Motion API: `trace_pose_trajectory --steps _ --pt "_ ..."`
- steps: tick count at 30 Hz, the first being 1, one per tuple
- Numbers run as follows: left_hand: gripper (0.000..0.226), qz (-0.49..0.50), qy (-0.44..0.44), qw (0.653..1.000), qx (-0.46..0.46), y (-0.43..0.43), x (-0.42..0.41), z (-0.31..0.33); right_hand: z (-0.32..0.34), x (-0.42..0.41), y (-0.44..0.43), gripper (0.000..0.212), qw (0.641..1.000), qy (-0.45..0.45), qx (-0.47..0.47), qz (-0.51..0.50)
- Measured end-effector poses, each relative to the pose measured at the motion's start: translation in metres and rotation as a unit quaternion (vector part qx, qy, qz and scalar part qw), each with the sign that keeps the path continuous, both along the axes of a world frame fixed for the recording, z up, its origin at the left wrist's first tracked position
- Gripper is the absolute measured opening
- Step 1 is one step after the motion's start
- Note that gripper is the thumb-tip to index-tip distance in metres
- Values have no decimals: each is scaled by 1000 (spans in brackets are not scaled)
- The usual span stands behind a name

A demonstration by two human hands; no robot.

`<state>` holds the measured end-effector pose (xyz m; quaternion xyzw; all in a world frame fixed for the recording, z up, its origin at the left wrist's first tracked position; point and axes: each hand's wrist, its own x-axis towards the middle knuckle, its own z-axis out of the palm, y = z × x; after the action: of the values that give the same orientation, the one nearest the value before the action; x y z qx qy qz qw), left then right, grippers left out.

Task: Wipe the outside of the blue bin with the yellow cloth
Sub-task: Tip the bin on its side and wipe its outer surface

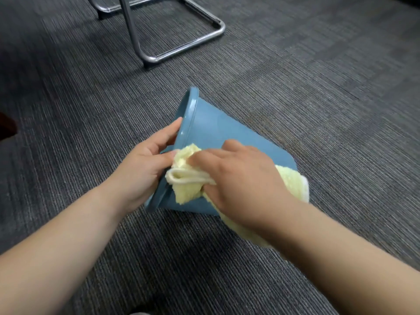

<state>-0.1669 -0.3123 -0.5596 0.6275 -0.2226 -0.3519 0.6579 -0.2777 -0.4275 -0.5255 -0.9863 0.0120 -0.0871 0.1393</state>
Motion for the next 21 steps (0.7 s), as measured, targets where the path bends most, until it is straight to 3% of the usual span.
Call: trace_pose_trajectory --steps 2,8,14,21 --pt "49 11 6 1000 -7 1 2 -1 -2 2 -3 22 1000 16 -1 6" --pt "57 19 -4 1000 3 0 -3 -1 -3 7 -43 27 986 -44 17 -157" --pt "49 55 3 998 10 0 1 -3 -9 1 -16 23 998 -20 36 -37" --pt "47 66 -21 997 20 1 3 -5 -11 3 -36 25 992 -18 -2 -124"
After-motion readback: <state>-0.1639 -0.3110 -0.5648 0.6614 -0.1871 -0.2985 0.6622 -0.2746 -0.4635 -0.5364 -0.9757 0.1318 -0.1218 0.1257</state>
